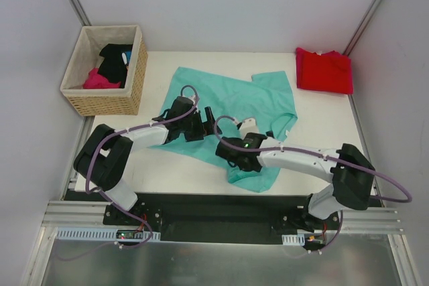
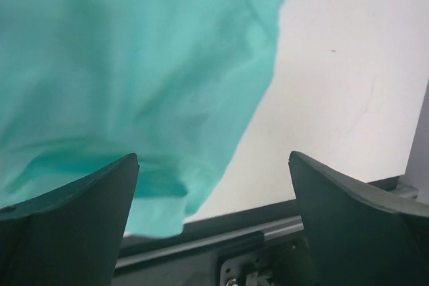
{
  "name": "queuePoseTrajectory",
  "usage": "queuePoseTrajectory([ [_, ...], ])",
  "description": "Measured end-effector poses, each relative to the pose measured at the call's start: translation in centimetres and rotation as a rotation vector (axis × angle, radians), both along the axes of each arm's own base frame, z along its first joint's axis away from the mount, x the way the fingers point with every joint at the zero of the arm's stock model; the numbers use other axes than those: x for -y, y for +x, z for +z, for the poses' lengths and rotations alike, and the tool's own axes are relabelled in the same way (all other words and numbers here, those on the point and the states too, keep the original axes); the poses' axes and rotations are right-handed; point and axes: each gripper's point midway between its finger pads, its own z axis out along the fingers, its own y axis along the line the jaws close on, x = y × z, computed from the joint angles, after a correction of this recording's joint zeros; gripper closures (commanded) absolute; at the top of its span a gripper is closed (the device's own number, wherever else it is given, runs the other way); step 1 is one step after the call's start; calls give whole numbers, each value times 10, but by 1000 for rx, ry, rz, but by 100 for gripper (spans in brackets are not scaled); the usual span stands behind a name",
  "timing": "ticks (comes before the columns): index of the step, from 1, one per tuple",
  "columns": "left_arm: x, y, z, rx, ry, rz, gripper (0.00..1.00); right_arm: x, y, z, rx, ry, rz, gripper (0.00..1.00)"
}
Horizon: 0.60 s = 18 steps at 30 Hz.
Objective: Fold and stack the t-shirts
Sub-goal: Flatten out the tshirt
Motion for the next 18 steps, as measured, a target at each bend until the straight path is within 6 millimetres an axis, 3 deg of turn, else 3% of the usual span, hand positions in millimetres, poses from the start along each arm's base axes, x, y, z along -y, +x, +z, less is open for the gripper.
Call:
queuePoseTrajectory([
  [3,0,0,0,2,2,2,1,30,21,0,13,-16,-82,0],
  [6,-1,1,0,3,4,4,1,45,31,-10,-2,-44,-105,0],
  [11,-1,0,-1,1,8,2,1,37,34,-31,-43,-53,-80,0],
  [18,-3,-2,-3,-9,17,1,1,38,14,-62,-134,-44,-61,0],
])
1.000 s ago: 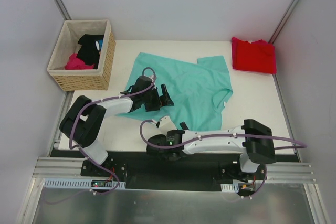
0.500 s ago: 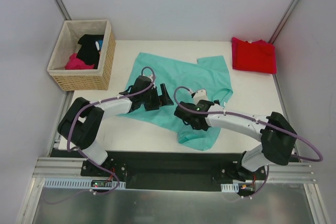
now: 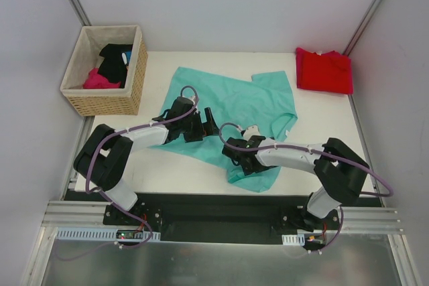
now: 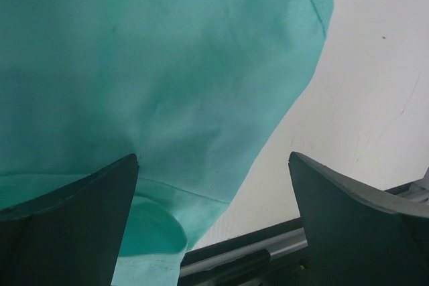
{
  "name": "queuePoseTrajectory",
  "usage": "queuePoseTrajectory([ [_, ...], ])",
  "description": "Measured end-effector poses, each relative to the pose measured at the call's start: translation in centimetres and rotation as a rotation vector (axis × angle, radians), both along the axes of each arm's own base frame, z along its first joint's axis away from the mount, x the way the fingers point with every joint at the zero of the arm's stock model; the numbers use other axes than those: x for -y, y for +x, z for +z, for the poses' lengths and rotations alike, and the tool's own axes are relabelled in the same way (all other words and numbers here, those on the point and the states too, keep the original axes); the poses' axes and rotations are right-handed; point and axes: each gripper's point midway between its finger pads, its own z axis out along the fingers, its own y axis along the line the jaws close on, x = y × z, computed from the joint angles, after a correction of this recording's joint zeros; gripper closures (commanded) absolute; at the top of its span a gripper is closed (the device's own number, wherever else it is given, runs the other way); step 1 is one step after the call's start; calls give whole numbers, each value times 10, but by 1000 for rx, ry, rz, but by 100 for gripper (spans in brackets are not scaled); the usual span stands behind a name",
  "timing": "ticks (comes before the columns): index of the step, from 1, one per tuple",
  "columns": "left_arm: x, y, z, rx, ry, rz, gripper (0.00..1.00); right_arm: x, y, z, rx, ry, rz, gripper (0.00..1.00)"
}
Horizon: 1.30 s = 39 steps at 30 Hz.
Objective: Fold and stack the t-shirts
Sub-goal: Flatten out the tshirt
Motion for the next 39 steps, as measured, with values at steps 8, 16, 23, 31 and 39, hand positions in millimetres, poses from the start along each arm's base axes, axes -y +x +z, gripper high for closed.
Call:
queuePoseTrajectory([
  [8,0,-1,-1,-4,2,1,1,-24,-36,-7,-20,17,96,0],
  [16,-1,-2,-2,-6,3,1,1,-67,-76,5,-22,32,200,0],
  [23,-4,-7,-6,-14,9,2,1,-84,-90,17,-12,51,226,0],
  [31,-4,-6,-1,1,2,4,1,-105,-95,23,-14,59,251,0],
  [39,10,-8,21,22,-59,-49,1,-84,-71,36,37,62,182,0],
])
